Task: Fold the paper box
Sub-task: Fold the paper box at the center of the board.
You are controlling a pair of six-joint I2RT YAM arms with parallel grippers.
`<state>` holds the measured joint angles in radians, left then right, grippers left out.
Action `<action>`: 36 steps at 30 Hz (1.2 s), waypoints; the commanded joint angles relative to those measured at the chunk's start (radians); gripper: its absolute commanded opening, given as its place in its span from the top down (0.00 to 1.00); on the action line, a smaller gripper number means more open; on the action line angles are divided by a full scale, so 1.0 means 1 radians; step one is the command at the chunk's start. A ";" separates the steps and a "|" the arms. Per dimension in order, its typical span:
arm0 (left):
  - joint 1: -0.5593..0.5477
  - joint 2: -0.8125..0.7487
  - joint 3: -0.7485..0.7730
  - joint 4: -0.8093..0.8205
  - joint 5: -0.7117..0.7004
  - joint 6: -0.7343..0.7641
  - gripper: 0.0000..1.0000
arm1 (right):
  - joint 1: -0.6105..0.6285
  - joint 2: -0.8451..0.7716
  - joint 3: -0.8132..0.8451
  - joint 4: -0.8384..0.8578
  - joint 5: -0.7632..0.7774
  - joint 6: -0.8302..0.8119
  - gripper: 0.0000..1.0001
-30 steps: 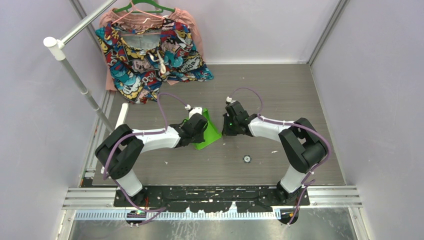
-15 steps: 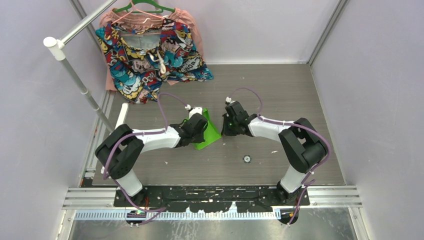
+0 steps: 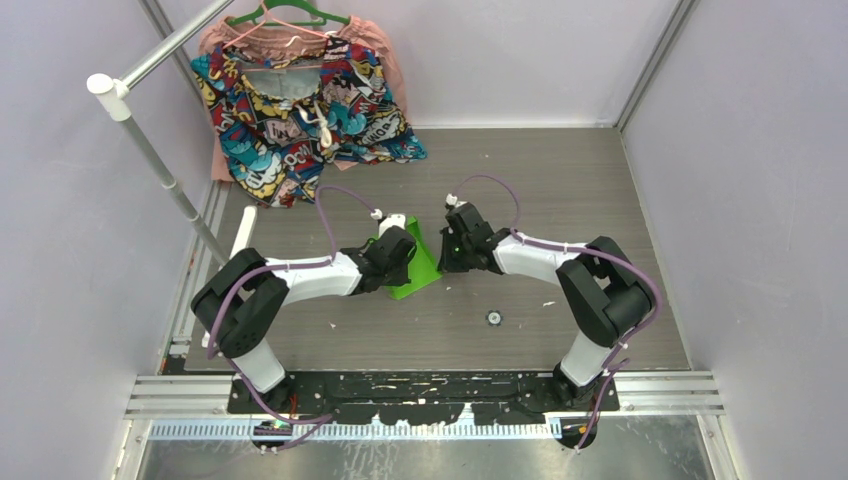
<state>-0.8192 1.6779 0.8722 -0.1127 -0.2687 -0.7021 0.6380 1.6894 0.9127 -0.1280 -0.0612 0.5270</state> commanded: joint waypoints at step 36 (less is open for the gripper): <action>-0.021 0.042 -0.024 -0.085 0.034 -0.007 1.00 | 0.090 0.023 0.047 -0.010 0.084 -0.016 0.99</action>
<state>-0.8238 1.6783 0.8726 -0.1123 -0.2714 -0.7025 0.7204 1.7538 0.9466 -0.0887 0.0025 0.5251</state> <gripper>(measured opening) 0.005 0.051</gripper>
